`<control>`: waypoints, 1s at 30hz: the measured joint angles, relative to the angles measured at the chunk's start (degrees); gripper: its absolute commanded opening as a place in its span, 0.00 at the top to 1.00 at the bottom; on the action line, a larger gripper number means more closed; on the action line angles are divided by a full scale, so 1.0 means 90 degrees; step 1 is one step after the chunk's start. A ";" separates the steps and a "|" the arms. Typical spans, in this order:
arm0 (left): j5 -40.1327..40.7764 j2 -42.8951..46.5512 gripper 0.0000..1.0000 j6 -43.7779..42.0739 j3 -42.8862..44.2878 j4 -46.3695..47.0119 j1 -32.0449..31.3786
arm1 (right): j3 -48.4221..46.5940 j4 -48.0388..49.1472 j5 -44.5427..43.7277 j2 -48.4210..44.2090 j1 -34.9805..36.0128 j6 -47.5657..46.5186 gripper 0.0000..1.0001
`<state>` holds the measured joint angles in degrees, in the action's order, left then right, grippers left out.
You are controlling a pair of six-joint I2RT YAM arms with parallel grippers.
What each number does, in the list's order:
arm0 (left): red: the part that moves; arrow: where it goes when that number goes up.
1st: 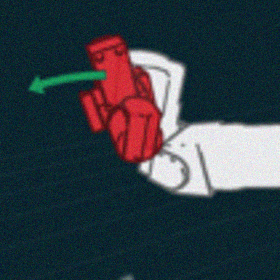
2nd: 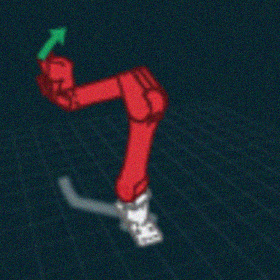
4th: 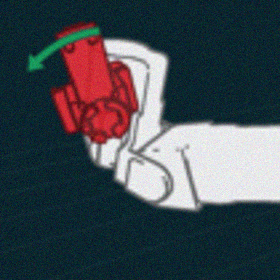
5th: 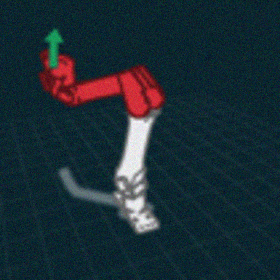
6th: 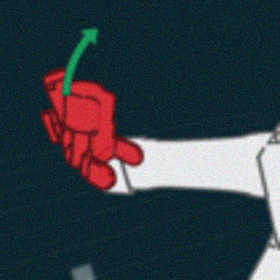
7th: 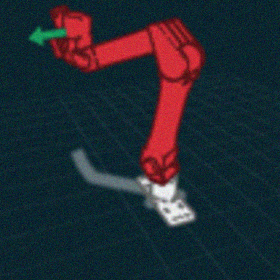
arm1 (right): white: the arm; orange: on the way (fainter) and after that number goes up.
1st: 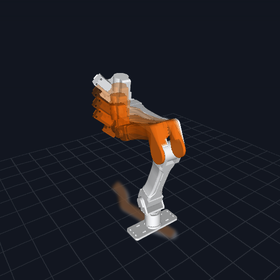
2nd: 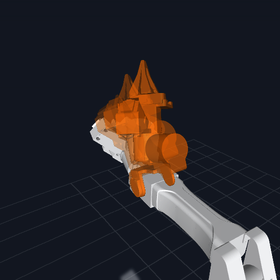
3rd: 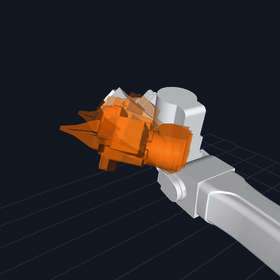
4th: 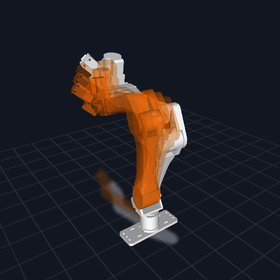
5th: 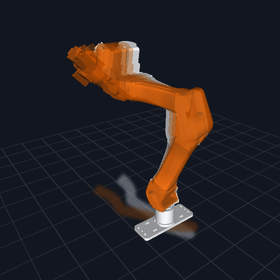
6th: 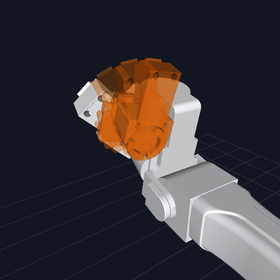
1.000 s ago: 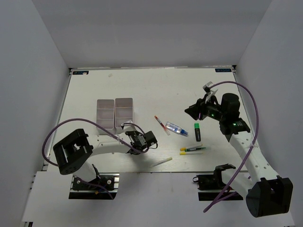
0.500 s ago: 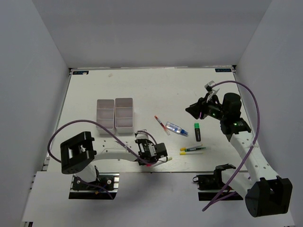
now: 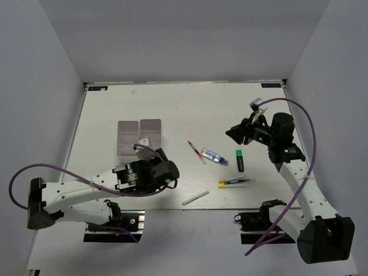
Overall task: Sort the stationery into containers
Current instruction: Place the stationery into the container
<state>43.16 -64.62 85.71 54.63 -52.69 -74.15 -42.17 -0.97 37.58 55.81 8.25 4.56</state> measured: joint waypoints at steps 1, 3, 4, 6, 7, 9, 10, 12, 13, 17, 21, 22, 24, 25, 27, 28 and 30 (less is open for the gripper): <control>0.0253 0.0214 1.00 0.0075 0.0002 -0.0085 0.0058 | 0.0000 0.0010 0.0015 0.0000 0.0000 0.0010 0.56; 0.0702 0.0369 1.00 0.0296 0.0061 -0.0294 0.0163 | 0.0002 0.0056 0.0029 0.0000 0.0000 0.0049 0.56; 0.0867 0.0342 1.00 0.0410 0.0092 -0.0367 0.0211 | 0.0002 0.0080 0.0036 0.0000 -0.0002 0.0061 0.56; 0.1188 0.0182 1.00 0.0651 0.0192 -0.0534 0.0335 | 0.0007 0.0129 0.0041 0.0000 -0.0017 0.0097 0.56; 0.1341 0.0104 1.00 0.0753 0.0226 -0.0583 0.0398 | 0.0010 0.0134 0.0041 0.0000 -0.0032 0.0109 0.56; 0.1586 -0.0007 1.00 0.0903 0.0294 -0.0624 0.0585 | 0.0032 0.0146 0.0044 0.0000 -0.0068 0.0126 0.56; 0.1688 -0.0039 1.00 0.0962 0.0347 -0.0624 0.0692 | 0.0051 0.0160 0.0049 0.0000 -0.0085 0.0126 0.56; 0.1904 -0.0095 1.00 0.1061 0.0549 -0.0607 0.0930 | 0.0085 0.0165 0.0066 0.0002 -0.0124 0.0138 0.56; 0.1955 -0.0109 1.00 0.1081 0.0653 -0.0593 0.1032 | 0.0090 0.0163 0.0080 0.0002 -0.0141 0.0146 0.56; 0.2113 -0.0350 1.00 0.1141 0.1088 -0.0466 0.1515 | 0.0092 0.0175 0.0141 0.0002 -0.0204 0.0168 0.56; 0.2030 -0.0753 1.00 0.1173 0.1173 -0.0056 0.2076 | 0.0092 0.0177 0.0199 0.0002 -0.0279 0.0172 0.56; 0.1987 -0.0835 1.00 0.1178 0.1173 0.0046 0.2205 | 0.0092 0.0177 0.0211 0.0002 -0.0308 0.0172 0.56; 0.1863 -0.1015 1.00 0.1197 0.1173 0.0248 0.2518 | 0.0092 0.0177 0.0233 0.0002 -0.0369 0.0172 0.56; 0.1785 -0.1105 1.00 0.1202 0.1173 0.0338 0.2676 | 0.0095 0.0177 0.0257 0.0002 -0.0406 0.0172 0.56; 0.1579 -0.1263 1.00 0.1222 0.1173 0.0503 0.2970 | 0.0095 0.0177 0.0308 0.0000 -0.0461 0.0175 0.56; 0.1469 -0.1309 1.00 0.1226 0.1173 0.0588 0.3104 | 0.0095 0.0177 0.0338 0.0000 -0.0488 0.0180 0.56; 0.1260 -0.1326 1.00 0.1241 0.1146 0.0780 0.3337 | 0.0097 0.0177 0.0379 0.0000 -0.0542 0.0206 0.56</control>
<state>54.50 -76.55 96.88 64.95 -45.67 -44.12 -41.30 0.62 40.99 55.81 3.38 6.42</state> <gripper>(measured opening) 0.427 0.440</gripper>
